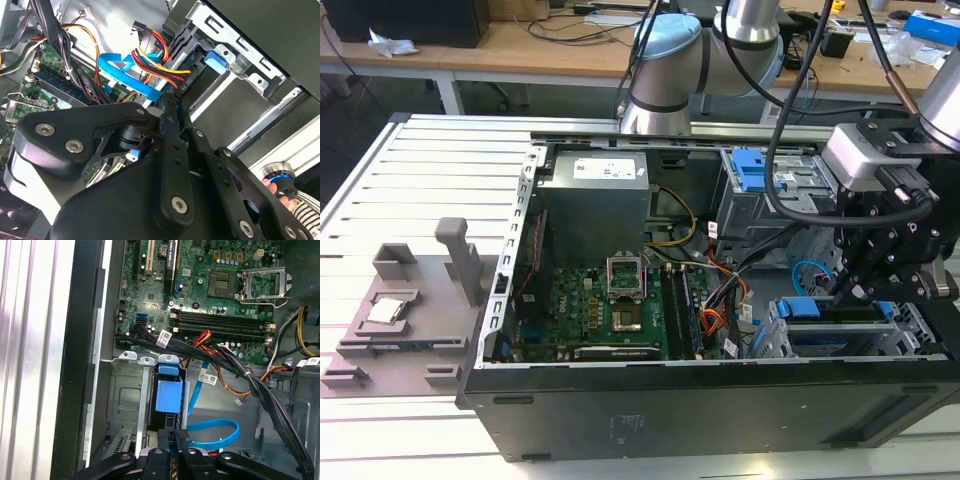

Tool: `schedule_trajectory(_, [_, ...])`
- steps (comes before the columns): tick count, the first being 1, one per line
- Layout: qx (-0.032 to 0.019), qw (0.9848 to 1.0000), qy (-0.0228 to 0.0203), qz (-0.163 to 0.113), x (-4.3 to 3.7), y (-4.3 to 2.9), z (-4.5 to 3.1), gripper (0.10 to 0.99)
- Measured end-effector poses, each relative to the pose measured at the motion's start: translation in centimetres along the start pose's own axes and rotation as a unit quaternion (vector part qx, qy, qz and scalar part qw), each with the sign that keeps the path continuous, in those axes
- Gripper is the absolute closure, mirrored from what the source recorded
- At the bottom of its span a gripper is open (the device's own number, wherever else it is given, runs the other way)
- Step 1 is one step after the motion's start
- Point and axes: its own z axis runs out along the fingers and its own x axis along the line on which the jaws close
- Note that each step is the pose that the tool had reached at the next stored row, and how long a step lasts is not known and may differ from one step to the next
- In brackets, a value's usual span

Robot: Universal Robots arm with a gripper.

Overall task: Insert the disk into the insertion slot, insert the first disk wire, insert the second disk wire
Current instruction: 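Insert the second disk wire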

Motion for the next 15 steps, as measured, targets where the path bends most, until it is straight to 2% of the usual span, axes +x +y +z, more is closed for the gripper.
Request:
schedule_trajectory(2, [0.0002, 1.0000, -0.0020, 0.001, -0.04, 0.00, 0.01, 0.925])
schedule_trajectory(15, [0.0001, 1.0000, -0.0019, 0.001, -0.03, -0.14, 0.35, 0.925])
